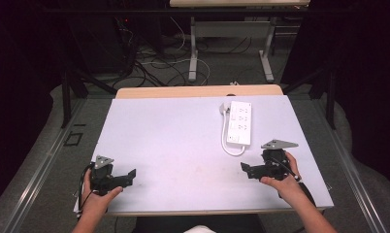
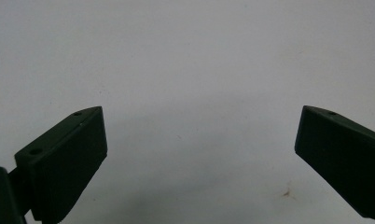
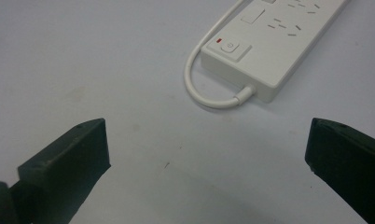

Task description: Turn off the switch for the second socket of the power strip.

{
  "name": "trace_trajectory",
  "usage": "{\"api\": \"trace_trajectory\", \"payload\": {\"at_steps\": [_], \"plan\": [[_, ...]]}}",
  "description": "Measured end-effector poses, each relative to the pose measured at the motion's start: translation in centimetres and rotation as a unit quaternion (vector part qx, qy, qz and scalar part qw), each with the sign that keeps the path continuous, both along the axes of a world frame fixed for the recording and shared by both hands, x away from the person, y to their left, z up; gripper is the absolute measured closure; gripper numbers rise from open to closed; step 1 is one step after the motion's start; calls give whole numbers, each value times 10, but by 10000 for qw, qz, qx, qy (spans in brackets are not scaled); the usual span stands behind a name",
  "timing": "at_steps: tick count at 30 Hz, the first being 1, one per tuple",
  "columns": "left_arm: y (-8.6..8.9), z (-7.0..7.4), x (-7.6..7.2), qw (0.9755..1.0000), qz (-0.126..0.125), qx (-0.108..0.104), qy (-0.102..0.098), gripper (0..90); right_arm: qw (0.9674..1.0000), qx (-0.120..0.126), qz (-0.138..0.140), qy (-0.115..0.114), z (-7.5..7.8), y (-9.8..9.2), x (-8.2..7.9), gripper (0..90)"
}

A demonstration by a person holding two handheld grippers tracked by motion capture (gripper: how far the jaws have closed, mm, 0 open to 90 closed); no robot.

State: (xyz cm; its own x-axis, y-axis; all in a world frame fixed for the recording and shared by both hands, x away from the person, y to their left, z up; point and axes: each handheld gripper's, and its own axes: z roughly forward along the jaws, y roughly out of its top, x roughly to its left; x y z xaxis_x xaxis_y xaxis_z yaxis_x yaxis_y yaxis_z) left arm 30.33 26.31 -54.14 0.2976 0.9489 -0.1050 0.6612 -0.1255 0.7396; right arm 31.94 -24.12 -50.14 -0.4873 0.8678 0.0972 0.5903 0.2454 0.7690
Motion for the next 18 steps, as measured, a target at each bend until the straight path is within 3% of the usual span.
{"api": "trace_trajectory", "payload": {"at_steps": [10, 18], "plan": [[0, 0, 0, 10000, 15, 0, 15, 20, 9999, -7, -19, -114, -15, -5, -12, 0], [-1, 0, 1, 10000, 6, 3, 17, 20, 9997, 141, -62, -165, -25, -9, -17, 0]]}}
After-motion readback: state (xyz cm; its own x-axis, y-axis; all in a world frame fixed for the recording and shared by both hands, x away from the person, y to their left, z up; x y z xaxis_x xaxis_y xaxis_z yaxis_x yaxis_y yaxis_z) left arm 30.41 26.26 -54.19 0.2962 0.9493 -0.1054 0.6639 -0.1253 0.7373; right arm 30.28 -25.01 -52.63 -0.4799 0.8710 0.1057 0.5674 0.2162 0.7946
